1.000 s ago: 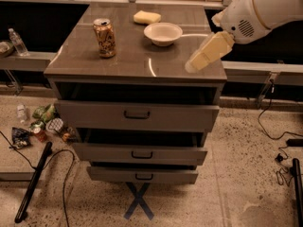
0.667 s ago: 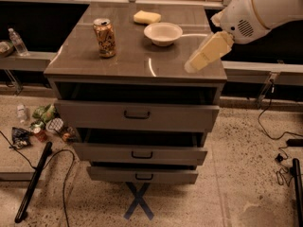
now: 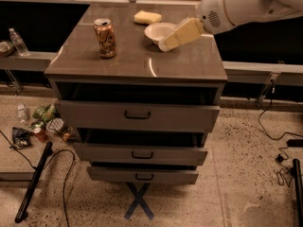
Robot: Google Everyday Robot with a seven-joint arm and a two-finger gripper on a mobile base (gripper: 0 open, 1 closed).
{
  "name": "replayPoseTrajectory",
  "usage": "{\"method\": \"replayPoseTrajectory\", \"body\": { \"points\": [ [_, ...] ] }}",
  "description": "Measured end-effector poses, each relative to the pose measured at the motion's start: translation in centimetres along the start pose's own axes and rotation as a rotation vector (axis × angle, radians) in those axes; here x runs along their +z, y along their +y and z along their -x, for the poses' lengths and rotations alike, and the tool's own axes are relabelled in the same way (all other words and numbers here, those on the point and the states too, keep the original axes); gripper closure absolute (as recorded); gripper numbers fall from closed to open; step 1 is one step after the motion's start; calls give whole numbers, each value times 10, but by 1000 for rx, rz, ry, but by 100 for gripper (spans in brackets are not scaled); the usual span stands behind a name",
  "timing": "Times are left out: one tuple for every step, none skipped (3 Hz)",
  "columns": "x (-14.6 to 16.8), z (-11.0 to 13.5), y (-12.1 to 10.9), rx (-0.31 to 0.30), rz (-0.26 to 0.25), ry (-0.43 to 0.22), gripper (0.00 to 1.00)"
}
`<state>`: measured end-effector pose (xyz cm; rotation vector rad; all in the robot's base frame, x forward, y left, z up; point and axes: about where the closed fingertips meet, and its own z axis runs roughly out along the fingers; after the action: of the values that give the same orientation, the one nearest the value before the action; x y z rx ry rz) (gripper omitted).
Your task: Place orange can into paper bowl
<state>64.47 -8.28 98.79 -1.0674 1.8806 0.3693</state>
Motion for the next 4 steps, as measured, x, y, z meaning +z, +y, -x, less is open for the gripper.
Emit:
{"method": "replayPoseTrajectory", "body": {
  "points": [
    [54,45,-22,53,-13,-148,0],
    [123,87,-37,73,20,-241,0],
    [173,108,-19,70,116,-238,0],
    [168,108,-19,73,97,-240,0]
  ]
}}
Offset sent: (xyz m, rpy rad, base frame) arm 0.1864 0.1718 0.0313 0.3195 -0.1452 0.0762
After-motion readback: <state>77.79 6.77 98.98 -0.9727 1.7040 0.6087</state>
